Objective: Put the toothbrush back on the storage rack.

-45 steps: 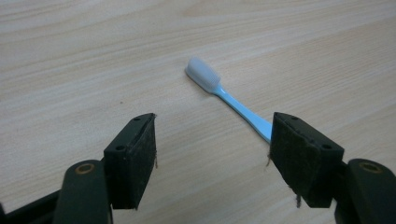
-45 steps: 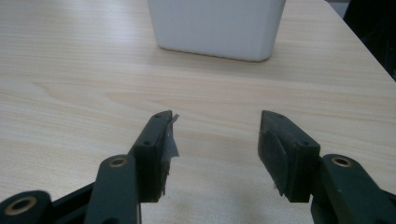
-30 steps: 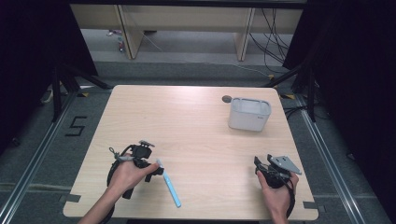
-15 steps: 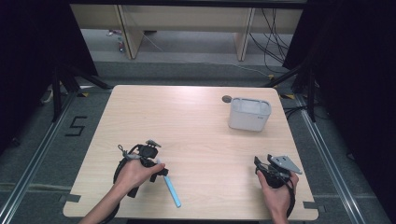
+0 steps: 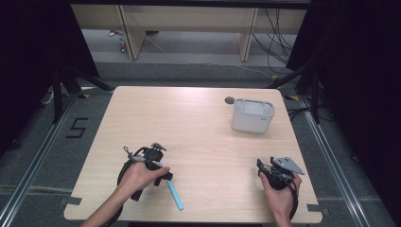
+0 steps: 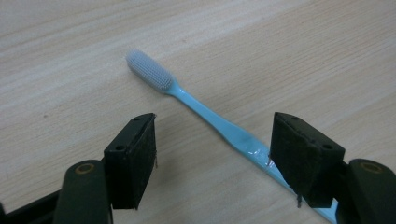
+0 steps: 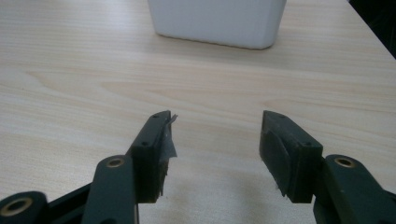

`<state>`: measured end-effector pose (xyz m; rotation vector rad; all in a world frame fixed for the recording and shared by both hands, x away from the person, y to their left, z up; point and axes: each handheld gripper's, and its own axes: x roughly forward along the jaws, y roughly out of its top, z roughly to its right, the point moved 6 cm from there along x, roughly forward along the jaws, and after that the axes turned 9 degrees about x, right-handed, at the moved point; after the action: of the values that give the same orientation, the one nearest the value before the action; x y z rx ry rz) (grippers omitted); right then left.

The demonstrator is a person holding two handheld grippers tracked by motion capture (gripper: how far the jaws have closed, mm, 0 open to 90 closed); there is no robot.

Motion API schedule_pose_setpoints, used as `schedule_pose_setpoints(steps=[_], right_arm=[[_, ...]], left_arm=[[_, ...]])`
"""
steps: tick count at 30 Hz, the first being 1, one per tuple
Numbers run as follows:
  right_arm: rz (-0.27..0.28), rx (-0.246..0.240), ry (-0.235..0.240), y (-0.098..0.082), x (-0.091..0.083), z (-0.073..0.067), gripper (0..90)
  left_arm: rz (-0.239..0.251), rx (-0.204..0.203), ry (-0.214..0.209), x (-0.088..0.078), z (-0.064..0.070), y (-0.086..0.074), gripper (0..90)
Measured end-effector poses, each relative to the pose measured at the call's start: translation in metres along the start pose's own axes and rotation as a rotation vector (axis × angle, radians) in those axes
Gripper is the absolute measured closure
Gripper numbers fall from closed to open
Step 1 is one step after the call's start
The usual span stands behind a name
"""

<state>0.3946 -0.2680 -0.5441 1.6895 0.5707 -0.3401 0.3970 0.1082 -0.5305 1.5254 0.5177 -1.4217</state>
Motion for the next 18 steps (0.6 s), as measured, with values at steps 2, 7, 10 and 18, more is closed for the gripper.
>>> schedule_pose_setpoints(steps=[2, 7, 10, 18], right_arm=[[-0.01, 0.009, -0.009, -0.0003, -0.0002, -0.0003, 44.6], [0.013, -0.016, 0.006, 0.0016, 0.0023, 0.0021, 44.3], [0.006, -0.011, 0.003, 0.0011, 0.002, 0.0012, 44.3], [0.007, -0.017, 0.0, 0.0013, 0.0014, 0.0019, 44.1]], left_arm=[[-0.001, 0.004, 0.006, 0.0, 0.0002, 0.0007, 30.7], [-0.009, 0.012, 0.009, 0.0017, 0.0019, 0.0016, 30.0], [-0.014, 0.019, 0.013, 0.0019, 0.001, 0.0008, 29.9], [-0.019, 0.019, 0.02, 0.0041, -0.0003, 0.0009, 29.5]])
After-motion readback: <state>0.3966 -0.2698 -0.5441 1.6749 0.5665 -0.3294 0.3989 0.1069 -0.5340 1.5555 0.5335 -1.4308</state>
